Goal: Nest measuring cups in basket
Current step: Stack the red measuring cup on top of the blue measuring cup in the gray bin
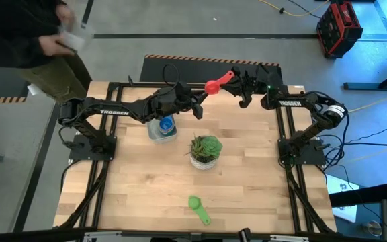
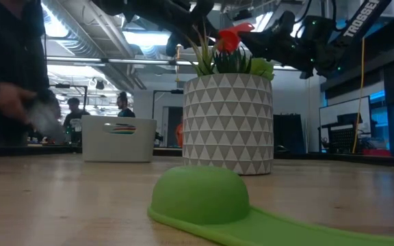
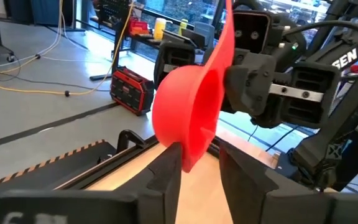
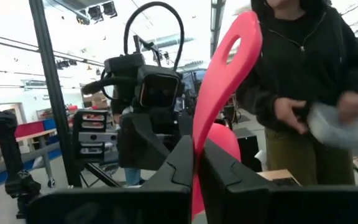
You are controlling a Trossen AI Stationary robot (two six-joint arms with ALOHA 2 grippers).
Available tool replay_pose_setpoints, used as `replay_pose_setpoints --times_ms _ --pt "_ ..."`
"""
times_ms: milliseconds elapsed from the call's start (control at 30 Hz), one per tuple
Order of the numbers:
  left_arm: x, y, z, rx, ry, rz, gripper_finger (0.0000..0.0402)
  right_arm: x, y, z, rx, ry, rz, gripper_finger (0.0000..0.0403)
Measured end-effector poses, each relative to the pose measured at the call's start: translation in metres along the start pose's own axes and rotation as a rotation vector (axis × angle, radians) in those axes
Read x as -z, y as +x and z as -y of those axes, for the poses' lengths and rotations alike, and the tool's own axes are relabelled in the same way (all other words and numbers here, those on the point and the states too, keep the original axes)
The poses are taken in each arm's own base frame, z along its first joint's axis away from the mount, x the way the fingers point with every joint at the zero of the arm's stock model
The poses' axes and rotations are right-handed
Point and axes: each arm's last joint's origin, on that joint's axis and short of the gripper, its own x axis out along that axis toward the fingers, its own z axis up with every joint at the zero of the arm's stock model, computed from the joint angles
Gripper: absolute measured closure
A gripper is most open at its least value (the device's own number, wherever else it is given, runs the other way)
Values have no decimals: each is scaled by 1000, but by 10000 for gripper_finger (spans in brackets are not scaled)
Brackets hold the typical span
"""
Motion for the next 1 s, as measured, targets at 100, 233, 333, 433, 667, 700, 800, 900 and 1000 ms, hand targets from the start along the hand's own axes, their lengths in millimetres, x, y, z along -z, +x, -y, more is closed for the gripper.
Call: replay_pose_setpoints --times_ms 100,233,333,433,667,700,800,900,1000 --pt "0 1 -2 -1 17 -6 286 -1 -4 4 17 24 -1 391" --pt "2 2 -8 -26 31 -36 270 -4 -10 8 12 42 -16 391" --pt "3 4 -13 -40 38 -59 264 -6 -16 11 -1 61 -34 391" --pt "4 5 -18 -19 43 -93 263 -8 -23 15 -15 78 -59 391" --pt "1 8 -28 36 35 -116 263 -12 -40 21 -94 174 -164 391" --pt "1 9 -29 47 34 -120 263 -12 -42 21 -109 191 -181 391" --pt "0 9 -32 70 31 -128 263 -10 -43 21 -136 238 -220 391" --pt "-1 10 -34 82 50 -131 263 -6 -41 21 -142 279 -241 391" --pt "-3 10 -36 85 124 -121 262 -2 -35 18 -157 304 -252 391"
